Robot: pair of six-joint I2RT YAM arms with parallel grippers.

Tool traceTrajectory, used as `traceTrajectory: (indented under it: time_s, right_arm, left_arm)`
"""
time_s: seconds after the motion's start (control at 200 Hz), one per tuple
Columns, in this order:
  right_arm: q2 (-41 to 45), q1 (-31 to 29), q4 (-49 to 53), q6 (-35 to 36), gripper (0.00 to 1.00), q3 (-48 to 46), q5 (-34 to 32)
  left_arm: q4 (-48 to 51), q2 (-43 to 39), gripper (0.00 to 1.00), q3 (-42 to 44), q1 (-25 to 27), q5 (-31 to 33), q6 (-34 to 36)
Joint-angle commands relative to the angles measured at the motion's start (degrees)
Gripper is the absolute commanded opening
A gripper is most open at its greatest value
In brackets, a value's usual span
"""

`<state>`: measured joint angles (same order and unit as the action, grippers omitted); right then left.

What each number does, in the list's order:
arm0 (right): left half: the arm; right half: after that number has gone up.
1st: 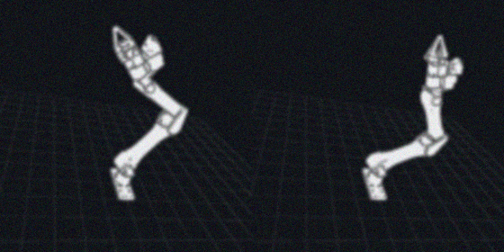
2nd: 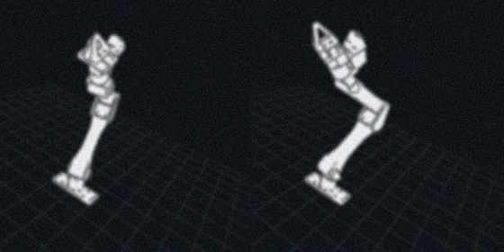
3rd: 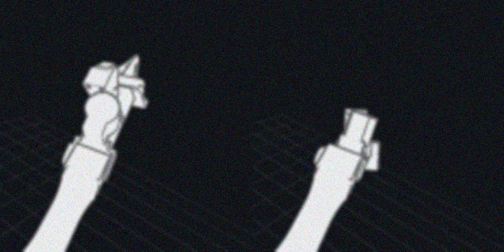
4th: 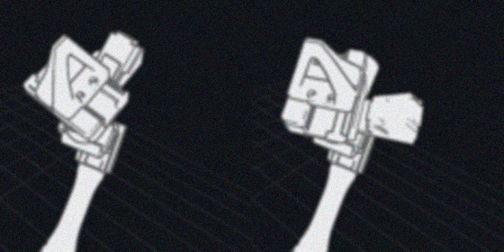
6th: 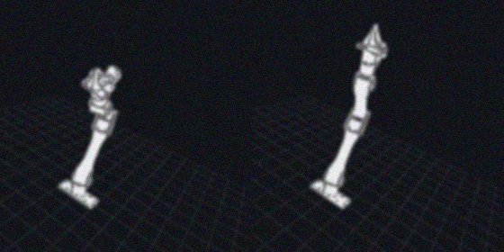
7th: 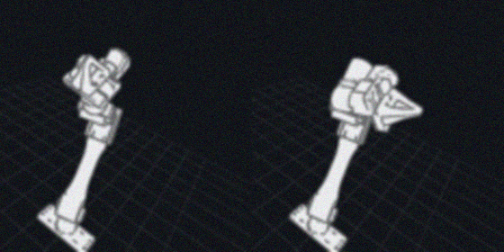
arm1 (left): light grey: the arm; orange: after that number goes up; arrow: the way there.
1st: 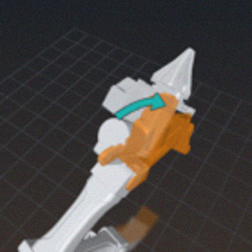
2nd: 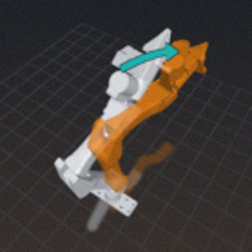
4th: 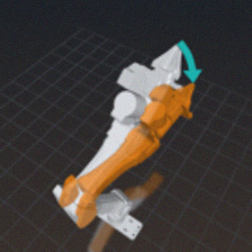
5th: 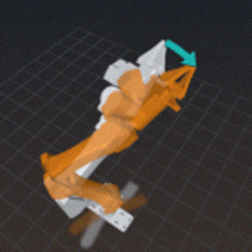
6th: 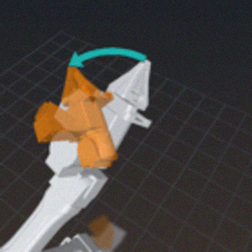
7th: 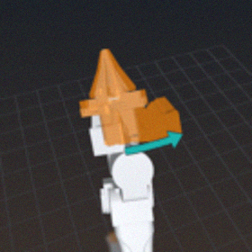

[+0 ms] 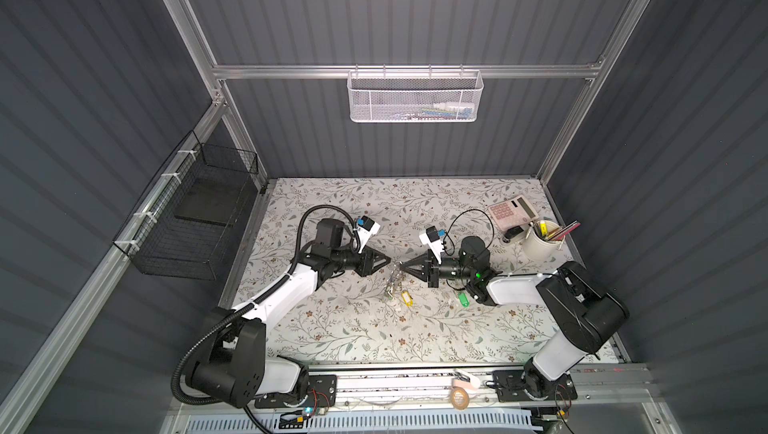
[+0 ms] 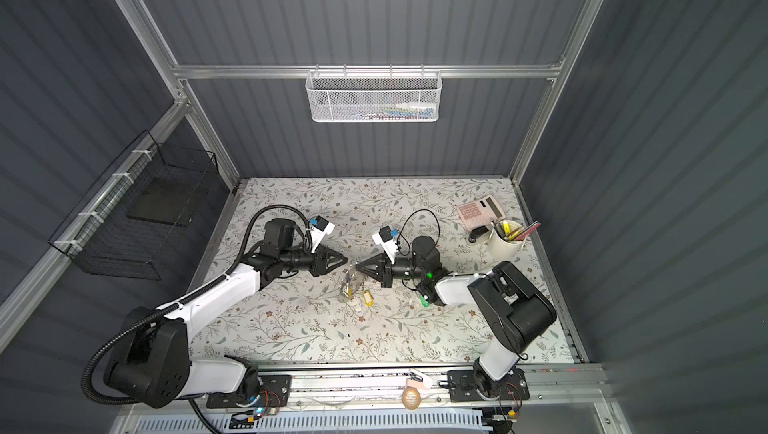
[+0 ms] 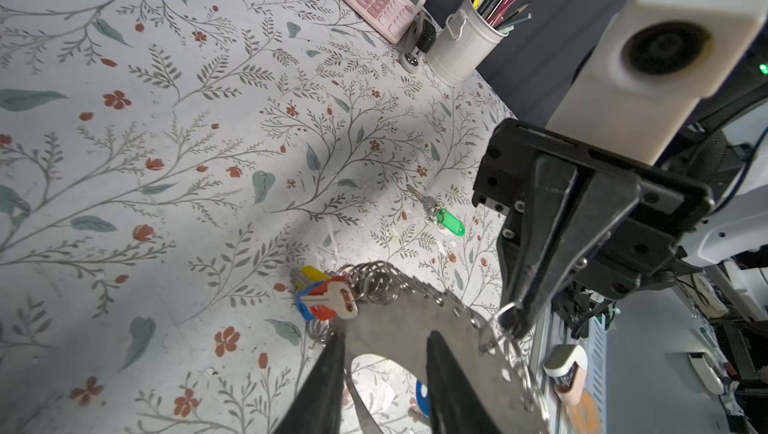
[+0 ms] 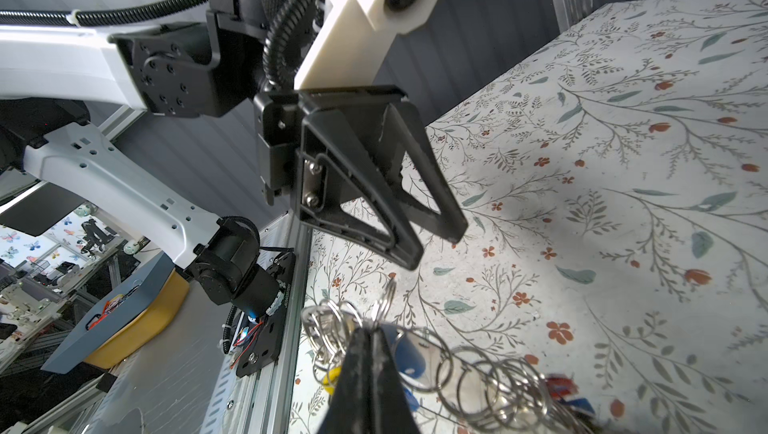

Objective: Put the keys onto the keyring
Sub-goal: 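Move the left gripper back toward the ring held by the right gripper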

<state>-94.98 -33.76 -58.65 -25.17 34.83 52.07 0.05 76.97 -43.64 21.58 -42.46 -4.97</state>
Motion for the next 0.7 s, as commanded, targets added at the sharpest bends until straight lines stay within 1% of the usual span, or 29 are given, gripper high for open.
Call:
traceTrajectory:
  time_s: [0.0,0.11,0.245,0.48,0.69]
  right_arm:
    - [1.1,-0.13,-1.53,0.85,0.0,-0.4,0.28]
    - [1.04,-0.21,-1.79,0.67,0.0,-0.5,0.43]
    - [0.85,-0.21,-2.38,0.35,0.0,-0.46,0.75]
    - [0.5,-0.27,-2.86,0.22,0.0,-0.37,1.06]
    - [0.32,-0.34,-3.42,-0.03,0.0,-0.33,1.45]
  left_arm:
    - [-13.5,-3.58,0.37,4.28,0.04,-3.71,-7.35]
    - [-22.81,-5.14,0.4,9.44,0.04,-3.76,-11.02]
    - [-30.65,-3.67,0.4,11.82,0.04,-5.73,-14.78]
    - [-40.25,-2.57,0.39,14.6,0.13,-10.21,-18.66]
    - [-44.34,0.09,0.37,15.69,0.13,-9.85,-19.96]
